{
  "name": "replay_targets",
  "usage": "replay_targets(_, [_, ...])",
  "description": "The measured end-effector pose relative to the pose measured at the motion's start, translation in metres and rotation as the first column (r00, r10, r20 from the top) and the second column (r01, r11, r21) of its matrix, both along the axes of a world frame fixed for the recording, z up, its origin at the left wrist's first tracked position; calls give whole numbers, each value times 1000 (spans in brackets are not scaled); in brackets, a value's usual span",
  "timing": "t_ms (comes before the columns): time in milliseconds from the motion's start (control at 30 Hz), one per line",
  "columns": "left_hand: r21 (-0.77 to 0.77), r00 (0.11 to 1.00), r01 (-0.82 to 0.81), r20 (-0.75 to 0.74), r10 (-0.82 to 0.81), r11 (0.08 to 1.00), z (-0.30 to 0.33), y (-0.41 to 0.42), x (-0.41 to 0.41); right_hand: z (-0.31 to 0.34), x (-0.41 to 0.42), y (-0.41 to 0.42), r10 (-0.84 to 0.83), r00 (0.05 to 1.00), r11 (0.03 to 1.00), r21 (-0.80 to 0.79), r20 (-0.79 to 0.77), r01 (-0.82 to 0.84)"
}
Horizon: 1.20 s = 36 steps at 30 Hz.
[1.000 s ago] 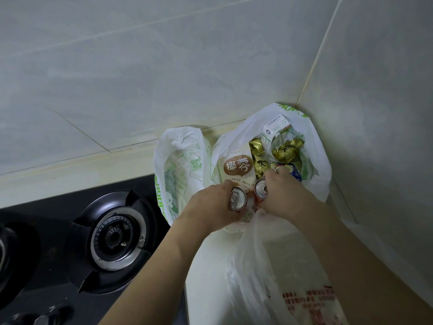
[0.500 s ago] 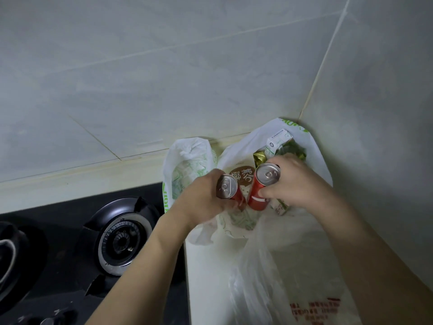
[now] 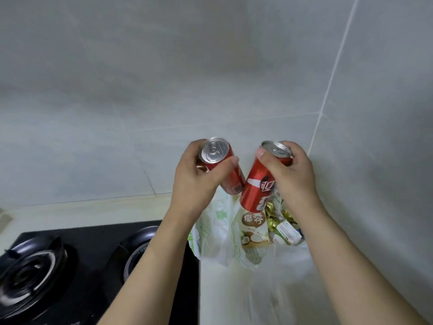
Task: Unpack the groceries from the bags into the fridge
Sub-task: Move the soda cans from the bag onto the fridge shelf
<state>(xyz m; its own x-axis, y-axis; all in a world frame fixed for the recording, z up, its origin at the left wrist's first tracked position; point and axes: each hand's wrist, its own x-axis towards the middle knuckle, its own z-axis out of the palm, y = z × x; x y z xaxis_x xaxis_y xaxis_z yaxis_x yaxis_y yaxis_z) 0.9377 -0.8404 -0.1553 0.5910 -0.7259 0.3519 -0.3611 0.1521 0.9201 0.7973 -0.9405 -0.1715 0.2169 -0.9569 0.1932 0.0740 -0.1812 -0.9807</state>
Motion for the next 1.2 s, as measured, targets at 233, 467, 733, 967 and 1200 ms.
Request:
replay_targets(233, [-160,995,-80,-75,69,984,35,45,-3,40,16,46,19,954,999,36,298,-31])
replay_targets(467, [-199,980,-190,-94,174,961,47,74,5,56,37,79,111,972,991,-99,209,-92])
replay_targets(733, [-192,957,-291,-52,286,937,50,90,-4,63,43,87,250,954,958,-187,165,-219])
replay_targets(967, [-165,900,-431,-9,435,887,50,120,-3,55,62,97,388,908,915,-185,157,-358])
replay_targets(1200, [-137,774,-624,25,632,769,43,177,-3,46,89,141,555,812,831,-174,182,-529])
